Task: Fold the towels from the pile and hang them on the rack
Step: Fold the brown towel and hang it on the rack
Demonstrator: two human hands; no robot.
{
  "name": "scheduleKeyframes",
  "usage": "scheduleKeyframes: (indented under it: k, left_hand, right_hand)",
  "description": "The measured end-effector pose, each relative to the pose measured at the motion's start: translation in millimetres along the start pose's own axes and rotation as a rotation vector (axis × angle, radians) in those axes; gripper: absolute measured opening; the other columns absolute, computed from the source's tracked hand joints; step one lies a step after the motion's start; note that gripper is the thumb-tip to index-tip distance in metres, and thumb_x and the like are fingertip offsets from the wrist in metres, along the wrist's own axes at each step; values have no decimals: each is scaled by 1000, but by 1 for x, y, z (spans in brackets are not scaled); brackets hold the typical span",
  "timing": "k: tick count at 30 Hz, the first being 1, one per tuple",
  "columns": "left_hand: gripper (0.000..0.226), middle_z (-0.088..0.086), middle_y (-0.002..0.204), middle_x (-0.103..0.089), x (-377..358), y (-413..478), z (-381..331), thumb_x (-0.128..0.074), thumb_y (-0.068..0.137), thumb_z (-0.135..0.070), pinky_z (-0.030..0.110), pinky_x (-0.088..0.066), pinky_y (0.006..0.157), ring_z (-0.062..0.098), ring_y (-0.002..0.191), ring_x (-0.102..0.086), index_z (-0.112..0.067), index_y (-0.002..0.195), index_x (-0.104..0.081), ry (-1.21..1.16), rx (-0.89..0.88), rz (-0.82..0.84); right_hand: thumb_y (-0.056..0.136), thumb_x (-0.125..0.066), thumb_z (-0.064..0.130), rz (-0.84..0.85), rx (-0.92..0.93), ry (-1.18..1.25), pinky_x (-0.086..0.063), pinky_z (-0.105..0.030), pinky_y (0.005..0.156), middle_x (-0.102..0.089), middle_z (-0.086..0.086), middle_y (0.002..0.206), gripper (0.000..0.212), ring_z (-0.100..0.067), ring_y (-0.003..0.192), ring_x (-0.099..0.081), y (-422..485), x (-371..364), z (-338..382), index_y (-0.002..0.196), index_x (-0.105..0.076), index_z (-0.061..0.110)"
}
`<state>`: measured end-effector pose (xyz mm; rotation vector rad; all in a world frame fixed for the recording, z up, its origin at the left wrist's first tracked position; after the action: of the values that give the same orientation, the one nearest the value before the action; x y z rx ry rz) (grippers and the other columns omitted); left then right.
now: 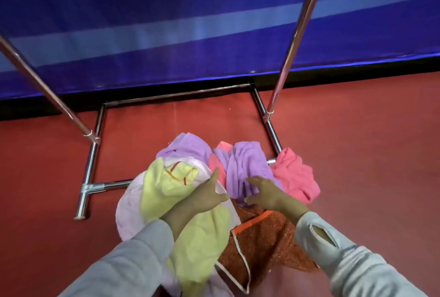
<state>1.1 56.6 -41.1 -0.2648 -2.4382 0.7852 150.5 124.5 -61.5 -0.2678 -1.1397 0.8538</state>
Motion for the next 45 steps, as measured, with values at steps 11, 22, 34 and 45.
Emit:
scheduleKeyframes:
  k: [11,22,34,45]
  left_hand:
    - [74,-4,161,5,-70,21,57,-49,95,-33,50,-8,116,20,147,14,-29,153,-3,486,64,86]
    - [57,-5,129,-54,-18,-13,-17,-53,70,-31,34,1,114,14,132,-40,-17,125,-52,270,-308,-246]
    - [36,-4,69,-46,123,-101,-132,-71,81,-37,26,-28,58,17,71,-45,-22,65,-42,-12,-301,-629]
    - [24,6,94,-68,168,-227,-213,-71,81,-31,32,-46,80,21,87,-62,-12,92,-63,-109,-202,-629]
  right_hand:
    - [83,-62,13,-114,84,-183,-43,-39,97,-40,-10,139,36,-29,127,-42,9,-62,-17,119,-57,8]
    - [97,-55,12,-285,450,330,-36,-15,67,-50,3,72,13,-3,67,-42,-44,20,42,87,-48,8]
    - [92,-62,10,-702,703,408,-35,-12,66,-48,4,71,12,-2,64,-41,-157,185,141,87,-51,10]
    - [95,-58,22,-909,798,652,-38,-24,74,-47,14,70,18,0,68,-45,-290,278,193,82,-46,26]
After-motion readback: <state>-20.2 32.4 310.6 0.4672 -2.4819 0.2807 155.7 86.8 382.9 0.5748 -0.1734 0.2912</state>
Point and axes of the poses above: each hand's wrist, its own y-axis towards the middle knuckle, its own x-axis out of the back of the hand, z = x × y, the point moved 7 cm from there along y, towards the middle knuckle
